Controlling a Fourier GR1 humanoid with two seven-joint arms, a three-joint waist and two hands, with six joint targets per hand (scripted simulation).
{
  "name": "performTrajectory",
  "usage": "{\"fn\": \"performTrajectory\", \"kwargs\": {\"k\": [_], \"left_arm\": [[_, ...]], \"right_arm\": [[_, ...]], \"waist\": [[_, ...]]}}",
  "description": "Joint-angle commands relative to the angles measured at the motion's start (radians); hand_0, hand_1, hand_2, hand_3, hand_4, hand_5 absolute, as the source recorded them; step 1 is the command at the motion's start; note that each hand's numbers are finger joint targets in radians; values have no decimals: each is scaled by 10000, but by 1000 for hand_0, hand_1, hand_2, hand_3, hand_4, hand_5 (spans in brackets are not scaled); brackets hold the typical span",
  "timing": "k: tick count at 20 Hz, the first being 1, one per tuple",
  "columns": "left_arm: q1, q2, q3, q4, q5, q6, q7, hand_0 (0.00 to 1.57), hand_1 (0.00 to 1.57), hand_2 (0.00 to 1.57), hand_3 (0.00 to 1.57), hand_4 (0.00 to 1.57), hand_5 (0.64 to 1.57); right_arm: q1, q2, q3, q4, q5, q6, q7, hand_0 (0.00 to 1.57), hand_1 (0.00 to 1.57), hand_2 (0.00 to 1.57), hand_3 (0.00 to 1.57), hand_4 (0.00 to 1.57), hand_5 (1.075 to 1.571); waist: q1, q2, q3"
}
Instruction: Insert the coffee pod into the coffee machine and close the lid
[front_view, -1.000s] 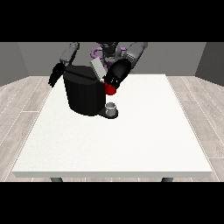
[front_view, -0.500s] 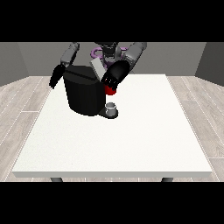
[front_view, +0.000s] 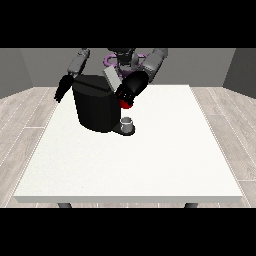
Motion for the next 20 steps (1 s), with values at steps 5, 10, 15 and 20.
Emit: {"fn": "performTrajectory", "kwargs": {"k": [5,10,15,20], "left_arm": [[137,37,-231,11,-589,900,-136,0,0,668,537,0,1571],[-14,282,-59,177,-500,593,-300,0,0,555,458,0,1571],[-328,358,-49,147,-545,361,-233,0,0,362,253,0,1571],[787,-597,-211,-69,-357,15,194,0,0,0,60,0,1571]], "right_arm": [[-139,151,56,35,143,-237,150,0,0,0,0,112,1571],[34,-99,96,39,267,-65,141,0,0,0,0,147,1571],[-490,-394,-471,436,-72,9,64,0,0,0,0,83,1571],[810,-288,-786,1266,-373,39,-443,0,0,0,0,144,1571]], "waist": [[129,159,-6],[95,-56,-5],[307,130,-2],[1213,-1417,0]]}}
